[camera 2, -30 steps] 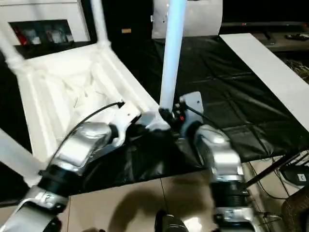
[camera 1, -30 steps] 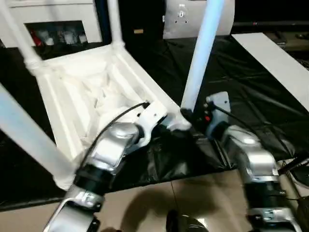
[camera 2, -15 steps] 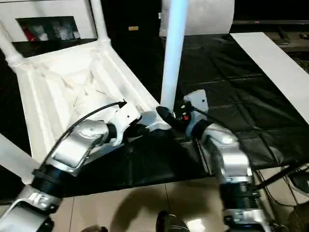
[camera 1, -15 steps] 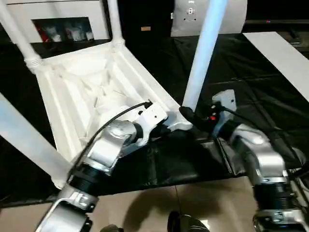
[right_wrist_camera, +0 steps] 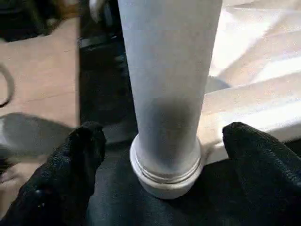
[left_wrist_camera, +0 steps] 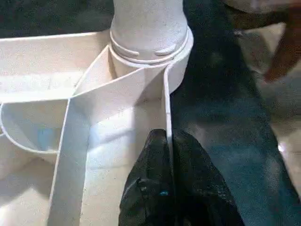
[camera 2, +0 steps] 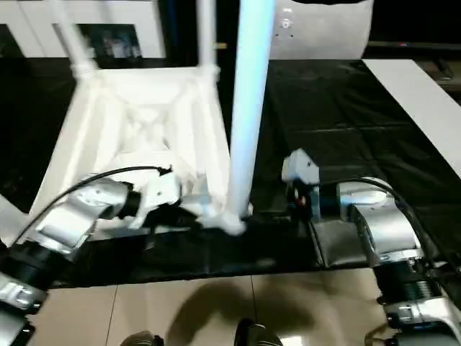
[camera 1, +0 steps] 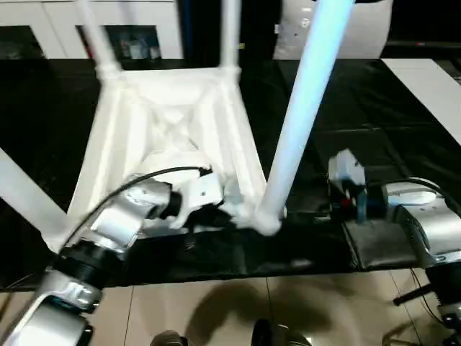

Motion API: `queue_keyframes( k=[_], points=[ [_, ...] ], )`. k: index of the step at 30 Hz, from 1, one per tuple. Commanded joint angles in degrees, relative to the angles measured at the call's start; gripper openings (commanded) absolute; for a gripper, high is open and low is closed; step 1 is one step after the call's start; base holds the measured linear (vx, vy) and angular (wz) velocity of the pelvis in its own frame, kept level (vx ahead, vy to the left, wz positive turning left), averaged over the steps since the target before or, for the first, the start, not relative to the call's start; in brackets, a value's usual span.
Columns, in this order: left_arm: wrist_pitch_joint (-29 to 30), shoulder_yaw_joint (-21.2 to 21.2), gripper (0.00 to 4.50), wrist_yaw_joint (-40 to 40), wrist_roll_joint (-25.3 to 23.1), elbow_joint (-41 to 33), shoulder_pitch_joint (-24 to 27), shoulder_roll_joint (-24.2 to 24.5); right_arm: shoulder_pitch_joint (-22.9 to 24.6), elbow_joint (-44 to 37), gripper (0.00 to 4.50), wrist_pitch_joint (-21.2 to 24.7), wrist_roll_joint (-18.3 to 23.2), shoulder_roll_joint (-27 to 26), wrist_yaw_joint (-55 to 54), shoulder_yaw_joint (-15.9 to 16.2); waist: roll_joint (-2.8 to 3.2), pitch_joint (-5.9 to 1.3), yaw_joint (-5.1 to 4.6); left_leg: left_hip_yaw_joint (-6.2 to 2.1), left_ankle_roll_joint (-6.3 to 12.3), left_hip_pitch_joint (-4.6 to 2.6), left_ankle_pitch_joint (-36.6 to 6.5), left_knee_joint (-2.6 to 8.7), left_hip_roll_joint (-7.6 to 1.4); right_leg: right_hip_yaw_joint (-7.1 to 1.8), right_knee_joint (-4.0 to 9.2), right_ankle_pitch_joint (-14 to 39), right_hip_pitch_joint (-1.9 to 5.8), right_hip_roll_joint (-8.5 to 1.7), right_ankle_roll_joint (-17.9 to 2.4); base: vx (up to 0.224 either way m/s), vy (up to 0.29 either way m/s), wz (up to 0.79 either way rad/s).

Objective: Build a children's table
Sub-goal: Rotate leg to tighten

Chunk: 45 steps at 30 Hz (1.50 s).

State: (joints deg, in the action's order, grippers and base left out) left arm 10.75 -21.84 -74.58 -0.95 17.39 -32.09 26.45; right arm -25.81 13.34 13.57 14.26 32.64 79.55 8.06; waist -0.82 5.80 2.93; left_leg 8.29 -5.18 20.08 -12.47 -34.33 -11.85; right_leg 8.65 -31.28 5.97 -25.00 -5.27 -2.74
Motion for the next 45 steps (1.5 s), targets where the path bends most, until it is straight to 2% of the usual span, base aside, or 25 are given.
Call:
queue_keyframes(
  k=[1,2,3,5,12,15,16,20,21,26,29,30,31,32,33,34,35,37,38,40,41,42,43,44,45],
  points=[
    [-2.49,-3.83,0.0,-4.87,0.02,-0.42,-1.04,-0.06,-1.66,1.43,4.34,0.18,0.94,0.85,3.45,1.5,-0.66,-4.72,-0.23,0.8,8.51,0.3,-2.96,3.69,-1.17,-3.28,2.57,21.67,4.71,-3.01,-8.52,0.0,0.0,0.0],
    [-3.2,-4.05,0.0,-5.83,0.05,-0.17,-1.25,0.13,-2.28,2.45,4.34,0.09,0.81,0.47,4.06,1.77,-0.61,-4.64,-0.15,0.85,8.41,0.31,-2.94,3.72,-1.26,-3.32,2.65,21.81,4.66,-3.01,-8.59,0.0,0.0,0.0],
    [-3.2,-4.05,0.0,-5.83,0.05,-0.17,-1.25,0.13,-2.28,2.45,4.34,0.09,0.81,0.47,4.06,1.77,-0.82,-4.67,-0.08,0.88,8.34,0.26,-2.93,3.68,-1.25,-3.34,2.63,21.85,4.63,-3.04,-8.61,0.0,0.0,0.0],
    [-4.62,-4.44,0.0,-7.58,0.24,0.54,-1.86,0.36,-3.8,4.55,4.07,-0.03,1.01,-0.44,5.26,2.36,-0.86,-4.67,0.29,0.89,7.79,0.23,-2.82,3.72,-1.24,-3.41,2.49,21.97,4.64,-3.08,-8.79,0.0,0.0,0.0],
    [-5.22,-4.64,0.0,-8.81,0.81,1.02,-2.47,0.18,-5.07,6.18,3.47,0.22,1.71,-1.62,7.19,3.28,-0.96,-4.63,0.34,0.91,6.92,0.44,-3.39,3.72,-1.11,-3.33,2.68,23.51,4.84,-3.05,-7.76,0.0,0.0,0.0],
    [-5.53,-4.65,0.0,-9.32,0.9,1.42,-2.57,0.12,-5.21,6.35,3.29,1.11,2.51,-2.16,8.35,3.71,-0.93,-4.62,0.32,0.91,6.91,0.46,-3.4,3.72,-1.09,-3.28,2.74,23.68,4.81,-2.94,-7.48,0.0,0.0,0.0],
    [-5.52,-4.64,0.0,-9.46,0.94,1.5,-2.61,0.13,-5.21,6.3,3.17,1.4,2.64,-2.29,8.68,3.92,-0.66,-4.57,0.37,0.87,6.83,0.5,-3.32,3.74,-1.07,-3.28,2.72,23.65,4.84,-2.96,-7.49,0.0,0.0,0.0],
    [-5.4,-4.57,0.0,-9.85,1.15,2.08,-2.83,0.14,-5.32,6.76,2.83,2.48,3.38,-2.91,9.56,4.28,-0.72,-4.62,0.4,0.85,6.82,0.5,-3.04,3.73,-1.13,-3.26,2.62,22.81,4.85,-2.9,-7.75,0.0,0.0,0.0],
    [-5.4,-4.57,0.0,-9.85,1.15,2.08,-2.83,0.14,-5.32,6.76,2.59,2.48,3.38,-2.91,9.56,4.28,-0.73,-4.6,0.39,0.84,6.83,0.49,-3.13,3.75,-1.16,-3.25,2.63,22.88,4.84,-2.9,-7.79,0.0,0.0,0.0],
    [-3.84,-3.79,0.0,-8.78,1.38,2.54,-2.93,-0.25,-4.26,5.03,2.18,4.62,4.64,-3.19,9.42,3.86,-0.75,-4.52,0.38,0.86,6.53,0.49,-3.5,3.77,-1.13,-3.21,2.81,23.76,4.84,-2.91,-7.51,0.0,0.0,0.0],
    [-1.06,-2.48,0.0,-5.34,1.21,3.3,-3.26,-1.45,-2.41,2.65,2.14,7.12,6.58,-4.06,6.71,2.02,-0.88,-4.58,0.46,0.94,6.32,0.45,-3.13,3.77,-1.07,-3.25,2.93,23.94,4.89,-2.89,-7.12,0.0,0.0,0.0],
    [2.46,-0.41,0.0,1.19,0.74,4.27,-3.76,-3.97,0.48,-0.52,2.1,8.71,5.85,-6.48,-2.24,-0.36,-0.91,-4.51,0.43,0.97,6.03,0.48,-3.59,3.78,-0.96,-3.22,3.16,25.06,4.82,-2.87,-6.51,0.0,0.0,0.0],
    [2.46,-0.41,0.0,1.19,0.74,4.27,-3.76,-3.97,0.48,-0.52,2.08,8.71,5.85,-6.48,-2.24,-0.36,-0.82,-4.47,0.49,1.0,5.59,0.25,-3.75,3.79,-1.01,-3.3,3.23,25.41,4.56,-2.92,-6.33,0.0,0.0,0.0],
    [3.63,0.25,0.0,3.46,0.61,4.52,-3.92,-4.89,1.44,-1.62,2.07,9.08,5.07,-7.42,-5.74,-0.96,-0.92,-4.29,0.36,0.96,4.69,0.18,-5.2,3.84,-0.74,-2.93,3.71,28.31,4.61,-2.84,-5.34,0.0,0.0,0.0],
    [4.97,1.0,0.0,6.18,0.47,4.49,-4.03,-6.13,2.43,-2.69,2.06,9.84,3.57,-9.14,-11.17,-1.74,-0.96,-4.24,0.13,0.9,3.72,0.42,-5.73,3.86,-0.45,-2.59,4.15,30.93,4.83,-2.77,-3.51,0.0,0.0,0.0],
    [5.7,1.39,0.0,7.66,0.41,4.4,-4.07,-6.84,2.91,-3.23,2.05,10.37,2.66,-10.18,-14.39,-2.14,-1.06,-4.12,-0.17,0.92,3.19,0.35,-6.93,3.75,-0.09,-2.16,4.83,33.82,4.67,-2.69,-1.61,0.0,0.0,0.0],
    [6.03,1.52,0.0,8.07,0.47,4.32,-4.08,-7.14,3.03,-3.42,2.03,10.58,2.48,-10.7,-15.54,-2.38,-1.09,-4.16,-0.39,0.9,3.05,0.42,-7.24,3.7,0.1,-1.92,5.12,34.82,4.79,-2.67,-0.71,0.0,0.0,0.0],
    [8.01,2.45,0.0,11.63,0.66,4.0,-4.25,-9.52,3.77,-4.71,2.01,13.14,1.25,-14.9,-24.55,-4.42,-0.97,-4.09,-1.32,0.67,2.93,0.88,-8.37,3.61,0.24,-1.24,5.71,36.41,4.97,-2.66,1.25,0.0,0.0,0.0],
    [8.79,3.05,0.0,13.73,0.7,4.37,-4.57,-10.87,4.0,-5.13,1.99,13.72,0.19,-16.88,-28.58,-5.01,-0.73,-4.03,-2.11,0.65,2.58,1.02,-9.72,3.22,0.71,-0.32,6.7,38.51,4.91,-2.36,3.91,0.0,0.0,0.0],
    [8.98,3.5,0.0,15.54,0.73,4.98,-5.01,-12.21,4.09,-5.19,1.98,14.0,-1.19,-19.1,-33.11,-5.64,-0.63,-3.98,-2.74,0.52,2.79,0.92,-10.92,3.07,0.83,0.52,7.43,39.44,4.9,-2.28,5.17,0.0,0.0,0.0],
    [8.49,3.91,0.0,18.14,0.26,6.56,-5.89,-13.95,3.63,-4.56,1.98,13.93,-3.11,-22.53,-40.39,-6.89,0.13,-3.86,-3.41,0.27,3.2,0.49,-12.55,3.19,0.34,1.52,8.19,39.19,5.05,-2.28,5.66,0.0,0.0,0.0],
    [7.35,4.05,0.0,20.17,-0.33,8.16,-6.72,-15.21,3.03,-3.77,1.98,14.24,-4.24,-25.88,-46.82,-8.26,0.61,-3.65,-4.27,-0.24,3.06,0.56,-15.0,3.41,-0.5,2.71,8.9,38.61,5.64,-2.19,6.33,0.0,0.0,0.0],
    [7.35,4.05,0.0,20.17,-0.33,8.16,-6.72,-15.21,3.03,-3.77,1.98,14.24,-4.24,-25.88,-46.82,-8.26,1.31,-3.4,-4.39,-0.66,3.21,0.12,-17.19,3.74,-1.45,2.99,9.03,37.7,5.88,-2.37,5.93,0.0,0.0,0.0],
    [6.7,4.13,0.0,21.56,-0.84,9.13,-7.22,-16.03,2.76,-3.66,1.98,14.91,-4.8,-28.18,-51.33,-9.21,1.65,-3.37,-4.93,-2.96,3.14,1.63,-24.1,6.36,-5.4,1.54,3.49,29.72,8.39,-3.12,4.27,0.0,0.0,0.0],
    [5.98,4.12,0.0,22.41,-1.27,9.92,-7.6,-16.34,2.48,-3.35,2.32,14.59,-5.01,-29.37,-53.43,-9.58,2.14,-2.93,-4.07,-3.85,2.29,0.59,-31.34,8.79,-7.82,-2.34,-2.14,16.83,7.47,-3.43,-0.2,0.0,0.0,0.0]
  ],
)
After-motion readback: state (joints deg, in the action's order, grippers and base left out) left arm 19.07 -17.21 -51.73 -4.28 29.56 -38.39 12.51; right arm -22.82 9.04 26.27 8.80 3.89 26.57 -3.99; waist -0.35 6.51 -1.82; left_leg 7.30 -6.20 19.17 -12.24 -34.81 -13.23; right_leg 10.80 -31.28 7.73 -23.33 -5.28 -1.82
